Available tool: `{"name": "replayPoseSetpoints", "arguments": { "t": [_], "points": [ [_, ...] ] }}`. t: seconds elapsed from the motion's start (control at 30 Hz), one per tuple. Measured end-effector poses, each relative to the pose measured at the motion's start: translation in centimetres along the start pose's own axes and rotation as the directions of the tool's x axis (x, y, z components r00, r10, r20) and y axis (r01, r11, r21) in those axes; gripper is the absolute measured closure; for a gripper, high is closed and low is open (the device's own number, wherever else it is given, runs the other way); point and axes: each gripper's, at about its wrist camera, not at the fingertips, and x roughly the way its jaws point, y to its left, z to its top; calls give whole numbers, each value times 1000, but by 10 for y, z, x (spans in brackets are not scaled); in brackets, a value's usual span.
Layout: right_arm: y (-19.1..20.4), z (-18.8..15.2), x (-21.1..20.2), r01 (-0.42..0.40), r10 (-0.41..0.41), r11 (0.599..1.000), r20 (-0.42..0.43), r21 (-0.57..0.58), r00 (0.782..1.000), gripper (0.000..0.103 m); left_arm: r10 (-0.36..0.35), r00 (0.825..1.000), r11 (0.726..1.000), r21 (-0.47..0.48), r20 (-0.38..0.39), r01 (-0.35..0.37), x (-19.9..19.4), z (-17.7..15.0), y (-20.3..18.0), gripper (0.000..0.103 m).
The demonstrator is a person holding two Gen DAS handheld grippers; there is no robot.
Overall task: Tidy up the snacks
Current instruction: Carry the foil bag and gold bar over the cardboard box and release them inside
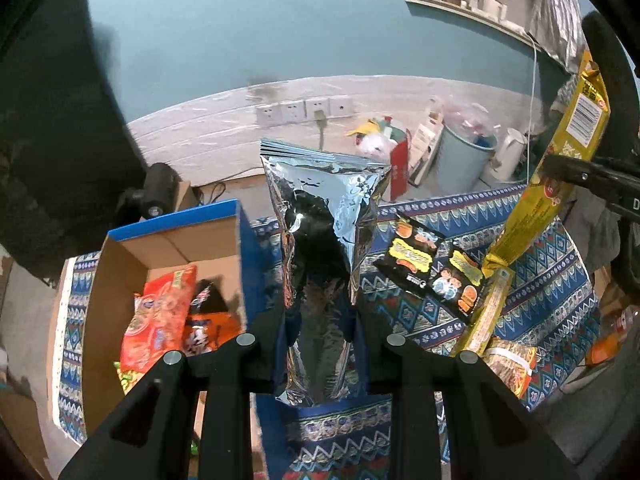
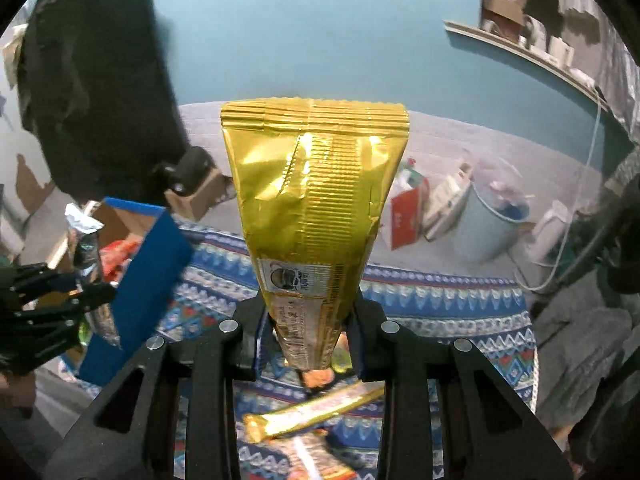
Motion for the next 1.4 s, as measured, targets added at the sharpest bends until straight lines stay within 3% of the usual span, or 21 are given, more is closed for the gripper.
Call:
{"name": "replayPoseSetpoints", "arguments": {
  "t": [0.37, 0.7, 1.13, 1.4],
  "points": [
    [59, 18, -3, -109, 110, 992, 3, -65, 994, 74, 46, 999, 995, -84, 23, -44, -18, -12, 51, 76],
    [118, 35, 12, -217, 218, 967, -10, -131, 976, 74, 97, 995, 982, -164, 4, -96, -21, -31, 99, 76],
    [189, 41, 35, -375, 371, 912, -57, -165, 927, 73, 133, 991, 958, -256, -12, -132, -28, -57, 151, 76],
    [233, 30, 58, -411, 390, 889, -135, -203, 911, 73, 158, 986, 948, -271, -54, -166, -13, -71, 170, 76]
  ]
}}
